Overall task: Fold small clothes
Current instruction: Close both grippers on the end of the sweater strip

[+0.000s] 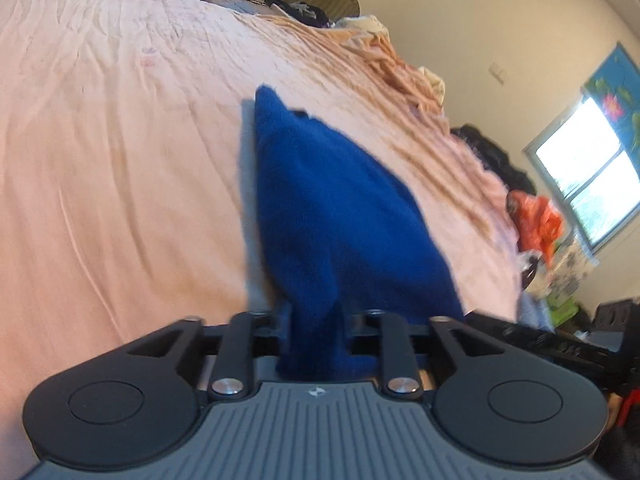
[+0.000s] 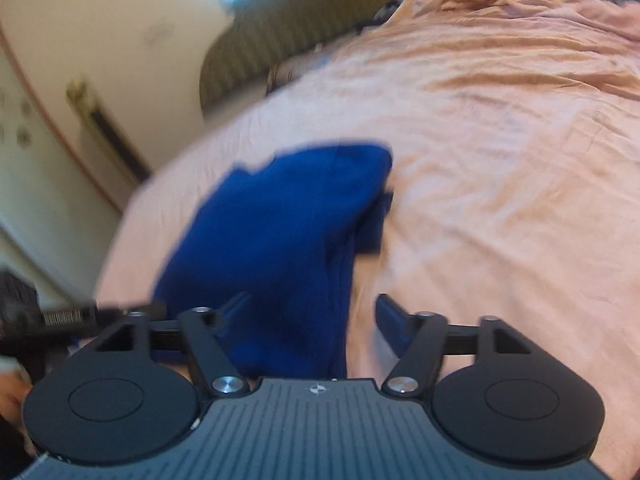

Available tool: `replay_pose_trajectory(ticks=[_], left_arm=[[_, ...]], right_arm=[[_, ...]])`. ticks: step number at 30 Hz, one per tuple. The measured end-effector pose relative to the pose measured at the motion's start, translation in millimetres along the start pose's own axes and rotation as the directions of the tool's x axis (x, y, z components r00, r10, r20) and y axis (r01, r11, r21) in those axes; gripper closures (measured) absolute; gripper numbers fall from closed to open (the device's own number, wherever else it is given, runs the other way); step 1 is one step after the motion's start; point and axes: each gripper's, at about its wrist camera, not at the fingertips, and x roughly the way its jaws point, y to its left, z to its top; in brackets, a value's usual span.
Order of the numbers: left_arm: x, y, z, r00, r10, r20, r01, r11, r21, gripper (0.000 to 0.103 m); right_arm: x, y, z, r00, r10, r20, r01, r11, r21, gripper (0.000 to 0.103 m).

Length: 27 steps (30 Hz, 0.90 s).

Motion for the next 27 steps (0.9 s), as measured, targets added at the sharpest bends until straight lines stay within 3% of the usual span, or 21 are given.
replay_pose_trajectory(ticks=[2,5,9,10,11,12,13,14,15,17,20,24,27], left_arm=[[2,5,18,0.999,0.023,0.044,-0.022,1.0,-0.019,0.022],[22,8,46,0.998,0.032,0.052,-0.031,0.999,-0.019,0.021],[69,6,68,0.999,0.032,-0.007,-0.031,0.999,0.007,0.021],[76,4,70,1.0,0.022,-0.003,-0.022,1.0,0.018,0.022],[82,3,72,1.0,0.006,-0.017,-0.006,1.0,0.011,0.022],[86,2,73,1.0,-0.018,-0.022,0.018,1.0,0.001,0.028],[89,2,73,0.999,-0.023,-0.028,0.023,1.0,-0.005,0.042],[90,0,72,1.0,0.007,-0.027,-0.007,1.0,0.016,0.07],[92,-2,70,0.999,0.042,-0.023,-0.041,0.998,0.046,0.072],[87,-2,66,0.999,0.045,0.003,-0.045,0.997,0.056,0.078],[65,-11,63,0.996,0.074,0.04,-0.077,0.993,0.093,0.081],[29,-13,70,0.992,0.096,0.08,-0.107,0.984,0.143,0.08],[32,5,75,0.989,0.141,0.047,-0.147,0.979,0.142,0.071]], right_arm=[[9,-16,21,0.999,0.039,0.008,-0.039,0.994,0.097,0.024],[43,-34,46,0.999,0.032,-0.007,-0.031,0.98,0.196,0.022],[90,-34,58,0.997,-0.044,-0.068,0.054,0.986,0.157,0.023],[94,-31,57,0.998,-0.029,-0.056,0.036,0.99,0.138,0.022],[98,-27,55,0.998,0.002,-0.065,0.006,0.992,0.122,0.029],[101,-22,53,0.996,0.029,-0.079,-0.02,0.994,0.109,0.037],[104,-17,49,0.995,0.036,-0.098,-0.028,0.996,0.081,0.063],[105,-10,45,0.995,0.022,-0.094,-0.018,0.999,0.036,0.067],[104,-4,43,0.997,0.015,-0.081,-0.016,1.0,-0.006,0.07],[101,3,45,0.997,0.015,-0.073,-0.017,1.0,-0.02,0.073],[90,16,51,0.996,0.074,-0.048,-0.075,0.997,-0.019,0.074],[86,36,55,0.987,0.156,-0.042,-0.157,0.987,-0.028,0.074],[112,37,49,0.988,0.119,-0.103,-0.122,0.992,-0.017,0.072]])
